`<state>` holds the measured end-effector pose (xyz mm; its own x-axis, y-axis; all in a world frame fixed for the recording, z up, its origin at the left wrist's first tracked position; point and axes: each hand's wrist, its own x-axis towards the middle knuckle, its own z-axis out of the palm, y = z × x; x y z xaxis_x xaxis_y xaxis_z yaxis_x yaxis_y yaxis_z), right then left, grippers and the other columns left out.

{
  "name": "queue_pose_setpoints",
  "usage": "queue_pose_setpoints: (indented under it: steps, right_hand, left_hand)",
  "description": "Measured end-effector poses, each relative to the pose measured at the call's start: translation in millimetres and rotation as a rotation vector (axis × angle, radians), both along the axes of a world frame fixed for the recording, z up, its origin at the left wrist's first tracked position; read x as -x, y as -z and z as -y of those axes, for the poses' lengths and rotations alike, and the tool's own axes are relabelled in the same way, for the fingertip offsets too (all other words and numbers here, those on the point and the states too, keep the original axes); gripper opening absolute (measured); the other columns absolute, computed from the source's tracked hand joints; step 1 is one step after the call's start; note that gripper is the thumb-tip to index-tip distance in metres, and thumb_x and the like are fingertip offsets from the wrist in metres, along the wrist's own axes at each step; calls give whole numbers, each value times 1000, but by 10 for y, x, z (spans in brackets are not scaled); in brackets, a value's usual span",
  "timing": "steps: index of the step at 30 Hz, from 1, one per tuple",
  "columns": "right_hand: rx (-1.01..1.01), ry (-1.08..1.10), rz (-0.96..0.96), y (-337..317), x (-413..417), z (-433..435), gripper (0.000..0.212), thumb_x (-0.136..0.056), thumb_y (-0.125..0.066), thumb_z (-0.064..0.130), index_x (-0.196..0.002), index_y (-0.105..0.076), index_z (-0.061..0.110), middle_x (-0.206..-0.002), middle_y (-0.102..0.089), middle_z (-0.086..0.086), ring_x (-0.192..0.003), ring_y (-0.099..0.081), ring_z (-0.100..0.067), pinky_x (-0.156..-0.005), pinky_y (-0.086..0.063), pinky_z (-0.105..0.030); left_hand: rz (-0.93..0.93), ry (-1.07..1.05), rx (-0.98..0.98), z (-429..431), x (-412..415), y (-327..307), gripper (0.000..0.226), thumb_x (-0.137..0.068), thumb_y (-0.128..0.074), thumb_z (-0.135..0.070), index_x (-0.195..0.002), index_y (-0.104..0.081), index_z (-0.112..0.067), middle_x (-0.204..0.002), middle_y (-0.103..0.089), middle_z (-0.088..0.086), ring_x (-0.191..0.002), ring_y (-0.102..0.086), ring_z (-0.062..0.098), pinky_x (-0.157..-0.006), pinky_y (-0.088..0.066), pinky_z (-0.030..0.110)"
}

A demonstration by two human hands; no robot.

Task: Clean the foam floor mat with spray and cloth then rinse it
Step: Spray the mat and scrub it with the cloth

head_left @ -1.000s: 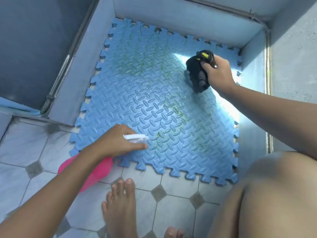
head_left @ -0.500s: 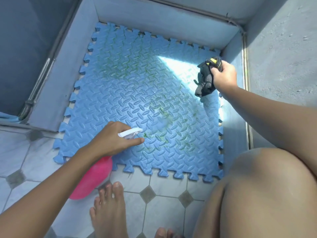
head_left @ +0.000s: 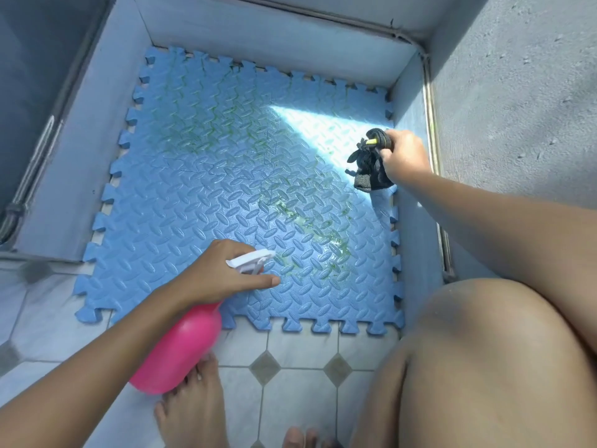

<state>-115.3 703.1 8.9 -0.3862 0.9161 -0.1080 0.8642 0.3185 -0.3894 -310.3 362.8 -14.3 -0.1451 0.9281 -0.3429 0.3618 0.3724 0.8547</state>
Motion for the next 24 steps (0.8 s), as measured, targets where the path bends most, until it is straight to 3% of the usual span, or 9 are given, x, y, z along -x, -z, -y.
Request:
queue_pose_setpoints:
  steps: [4, 7, 10, 13, 16, 19, 22, 24]
  right_hand:
    - [-22, 14, -1, 71, -71, -42, 18, -93, -55, 9, -102, -67, 19, -98, -65, -6, -90, -60, -26, -79, -50, -33]
    - [-19, 34, 3, 95, -65, -50, 18, -93, -55, 11, -102, -66, 21, -93, -64, -2, -86, -58, -23, -76, -46, -29]
    - [3, 43, 4, 124, -55, -36, 18, -95, -54, 13, -102, -66, 24, -91, -64, 0, -85, -59, -21, -75, -49, -32]
    - [14, 37, 24, 170, -53, -39, 18, -96, -55, 15, -106, -66, 25, -93, -63, 0, -87, -58, -22, -74, -43, -30]
    - [35, 29, 28, 201, -57, -54, 13, -95, -57, 21, -104, -65, 24, -95, -66, -3, -90, -59, -24, -77, -43, -31]
    - [54, 3, 56, 264, -70, -83, 7, -94, -58, 25, -99, -62, 21, -94, -64, -5, -88, -59, -26, -74, -42, -31]
    - [88, 18, 154, 362, -40, -70, 30, -94, -58, 34, -121, -56, 20, -110, -58, -10, -98, -59, -30, -79, -49, -38]
    - [120, 65, 247, 388, 29, -47, 38, -94, -53, 28, -130, -48, 16, -123, -49, -13, -107, -56, -33, -89, -49, -44]
  left_hand:
    - [3, -91, 25, -13, 49, -35, 54, -79, -83, -52, -59, -63, -6, -50, -62, 4, -49, -50, 11, -55, -38, 29]
    - [-57, -211, 34, -5, 68, -90, 55, -83, -83, -45, -56, -60, -3, -45, -61, 6, -42, -50, 11, -52, -38, 26]
    - [-2, -247, 5, -21, 117, -88, 59, -73, -82, -60, -68, -64, -4, -55, -61, 8, -54, -49, 13, -58, -45, 31]
    - [-49, -253, -18, -33, 98, -91, 63, -71, -77, -67, -66, -62, -7, -53, -52, 1, -54, -42, 11, -56, -37, 33]
    - [-161, -318, 11, -37, 50, -106, 64, -78, -78, -61, -58, -61, -2, -47, -58, 9, -46, -50, 12, -54, -45, 35]
    - [-135, -378, 12, -30, 98, -68, 69, -73, -76, -67, -62, -58, -1, -54, -58, 18, -50, -49, 16, -59, -50, 44]
    - [-58, -376, 3, -17, 180, -66, 65, -70, -75, -71, -68, -65, -6, -63, -65, 16, -59, -55, 16, -65, -46, 36]
    - [-81, -366, 9, -11, 187, -97, 61, -76, -73, -67, -66, -68, -7, -58, -67, 9, -59, -63, 23, -65, -47, 34]
